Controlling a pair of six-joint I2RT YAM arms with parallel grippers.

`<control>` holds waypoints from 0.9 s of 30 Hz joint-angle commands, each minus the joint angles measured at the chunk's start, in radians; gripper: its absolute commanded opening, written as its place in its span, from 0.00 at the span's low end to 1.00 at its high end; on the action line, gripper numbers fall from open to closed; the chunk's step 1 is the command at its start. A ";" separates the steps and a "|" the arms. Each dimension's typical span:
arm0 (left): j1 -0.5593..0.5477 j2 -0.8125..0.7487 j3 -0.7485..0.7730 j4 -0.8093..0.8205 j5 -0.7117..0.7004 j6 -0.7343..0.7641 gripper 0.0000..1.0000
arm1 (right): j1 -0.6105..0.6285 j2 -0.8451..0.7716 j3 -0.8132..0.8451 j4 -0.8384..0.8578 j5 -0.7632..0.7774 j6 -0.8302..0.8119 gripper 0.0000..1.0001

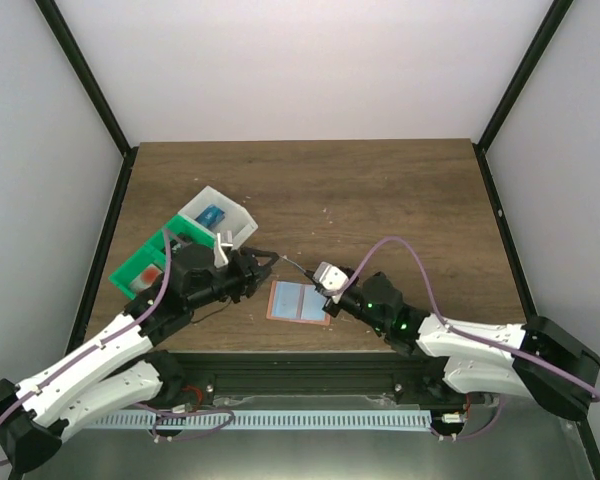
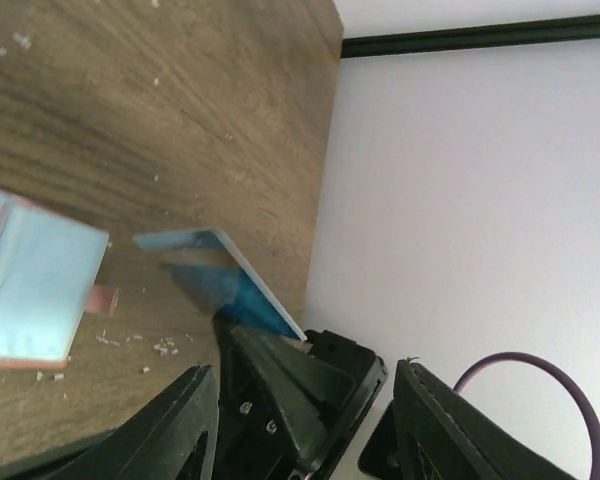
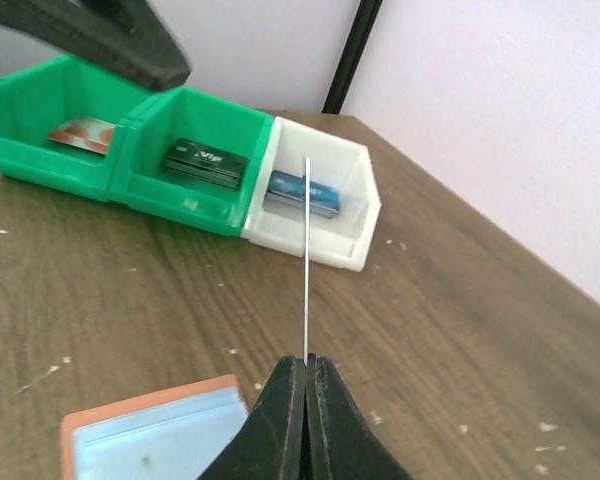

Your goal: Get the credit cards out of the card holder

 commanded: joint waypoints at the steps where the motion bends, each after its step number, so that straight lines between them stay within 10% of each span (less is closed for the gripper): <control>1: 0.007 -0.022 -0.038 0.003 0.044 -0.130 0.50 | 0.030 0.022 0.004 0.124 0.102 -0.177 0.00; 19: 0.028 0.044 -0.136 0.212 0.143 -0.210 0.37 | 0.160 0.081 0.007 0.225 0.222 -0.270 0.01; 27: 0.028 0.062 -0.156 0.261 0.152 -0.215 0.04 | 0.171 0.080 -0.011 0.238 0.221 -0.273 0.01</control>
